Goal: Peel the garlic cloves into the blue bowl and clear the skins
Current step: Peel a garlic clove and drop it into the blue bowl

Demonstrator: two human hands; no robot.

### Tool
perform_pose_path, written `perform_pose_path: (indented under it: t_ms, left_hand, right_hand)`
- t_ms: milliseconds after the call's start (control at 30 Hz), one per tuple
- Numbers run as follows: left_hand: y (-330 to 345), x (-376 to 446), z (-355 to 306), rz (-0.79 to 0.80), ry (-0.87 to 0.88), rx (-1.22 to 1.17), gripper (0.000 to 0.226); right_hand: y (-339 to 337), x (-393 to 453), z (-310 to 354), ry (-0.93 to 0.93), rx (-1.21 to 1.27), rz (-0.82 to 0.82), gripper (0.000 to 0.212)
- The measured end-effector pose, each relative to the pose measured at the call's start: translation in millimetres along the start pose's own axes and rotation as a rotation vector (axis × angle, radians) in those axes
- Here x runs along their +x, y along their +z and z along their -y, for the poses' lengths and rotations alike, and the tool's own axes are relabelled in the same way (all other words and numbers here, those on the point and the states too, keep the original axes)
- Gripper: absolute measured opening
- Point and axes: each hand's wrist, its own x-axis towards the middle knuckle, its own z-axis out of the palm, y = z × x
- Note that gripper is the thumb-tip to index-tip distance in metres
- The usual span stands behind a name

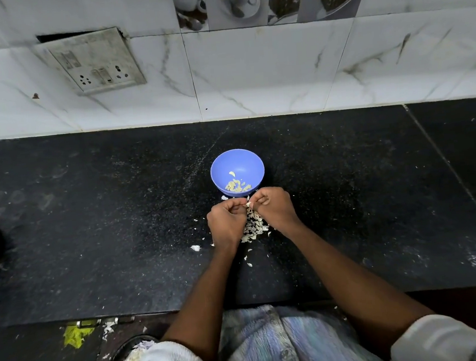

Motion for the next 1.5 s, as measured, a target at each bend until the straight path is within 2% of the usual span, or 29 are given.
perform_pose_path:
  t_ms: [267,467,600,667,733,933,1000,1100,1200,1333,1500]
  left_hand:
    - [-1,-5,-2,-0.001,0.098,0.225,0.01]
    - [-4,-8,-2,0.0,0.192,0.315,0.012]
    - [-3,-8,-3,-0.002,0.164,0.255,0.02]
    - [-2,-7,-2,0.007,0.111,0.203,0.015]
    - [-2,-6,0,0.02,0.075,0.139,0.011]
    - [-1,-3,5,0.033,-0.05,-0.104,0.016]
    - [0,-1,9,0.056,-0.078,-0.164,0.022]
    - [0,0,9,0.095,-0.109,-0.223,0.014]
    - [1,1,9,0.103,-0.086,-0.186,0.011]
    - [2,-1,7,0.033,-0.038,-0.044,0.009]
    - [1,-2,7,0.024,0.038,0.011,0.009]
  right_hand:
    - [1,3,-3,-0.048,-0.035,0.019,0.014]
    - [1,3,-4,-0.065,-0.005,0.038,0.014]
    - [1,0,-4,-0.09,0.02,0.032,0.011]
    - [1,-1,-4,-0.097,0.031,0.029,0.013]
    - [0,-2,-4,-0.099,0.05,0.026,0.012]
    - [1,-4,-2,-0.083,0.191,0.054,0.015]
    - [2,-5,-1,-0.057,0.243,0.066,0.017]
    - [1,-4,-1,0.013,0.334,0.083,0.021]
    - [2,-3,-4,0.059,0.37,0.088,0.021]
    - [5,-1,-7,0.135,0.44,0.11,0.02]
    - [6,0,-8,0.118,0.454,0.101,0.012]
